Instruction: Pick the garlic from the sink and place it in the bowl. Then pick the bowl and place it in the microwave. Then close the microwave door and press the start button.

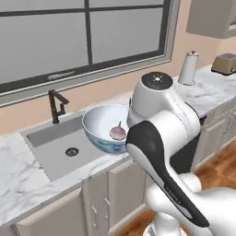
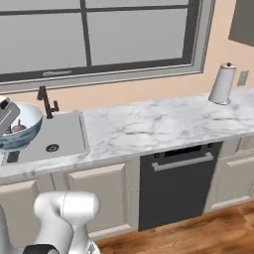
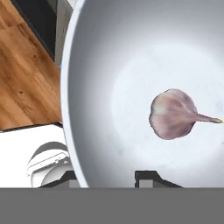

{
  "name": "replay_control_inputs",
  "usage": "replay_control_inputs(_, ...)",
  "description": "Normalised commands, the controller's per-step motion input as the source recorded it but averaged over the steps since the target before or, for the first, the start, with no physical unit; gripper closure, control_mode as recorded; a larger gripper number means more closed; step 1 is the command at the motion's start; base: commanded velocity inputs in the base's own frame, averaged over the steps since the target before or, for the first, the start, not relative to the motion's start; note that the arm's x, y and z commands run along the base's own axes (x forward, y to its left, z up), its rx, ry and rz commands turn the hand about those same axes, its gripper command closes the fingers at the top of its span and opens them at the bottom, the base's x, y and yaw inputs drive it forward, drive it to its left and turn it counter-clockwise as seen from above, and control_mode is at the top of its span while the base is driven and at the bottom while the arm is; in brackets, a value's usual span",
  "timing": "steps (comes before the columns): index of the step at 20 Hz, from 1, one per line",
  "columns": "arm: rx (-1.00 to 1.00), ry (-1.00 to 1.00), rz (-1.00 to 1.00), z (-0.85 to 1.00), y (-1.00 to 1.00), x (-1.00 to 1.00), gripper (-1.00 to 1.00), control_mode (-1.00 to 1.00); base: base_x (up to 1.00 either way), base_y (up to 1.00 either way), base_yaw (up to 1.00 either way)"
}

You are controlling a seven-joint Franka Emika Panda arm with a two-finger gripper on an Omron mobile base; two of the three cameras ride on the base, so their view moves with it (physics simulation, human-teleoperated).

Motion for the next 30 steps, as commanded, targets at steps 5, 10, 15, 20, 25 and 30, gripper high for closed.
replay_control_inputs(5,0.00,0.00,0.00,0.00,0.00,0.00,1.00,1.00,-0.35,-0.26,-0.72)
replay_control_inputs(10,0.00,0.00,0.00,0.00,0.00,0.00,1.00,1.00,-0.42,-0.34,-0.67)
replay_control_inputs(15,0.00,0.00,0.00,0.00,0.00,0.00,1.00,1.00,-0.29,-0.25,-0.73)
replay_control_inputs(20,0.00,0.00,0.00,0.00,0.00,0.00,1.00,1.00,-0.20,-0.17,-0.77)
replay_control_inputs(25,0.00,0.00,0.00,0.00,0.00,0.00,1.00,1.00,-0.02,-0.05,-0.75)
replay_control_inputs(30,0.00,0.00,0.00,0.00,0.00,0.00,1.00,1.00,0.00,0.00,-0.73)
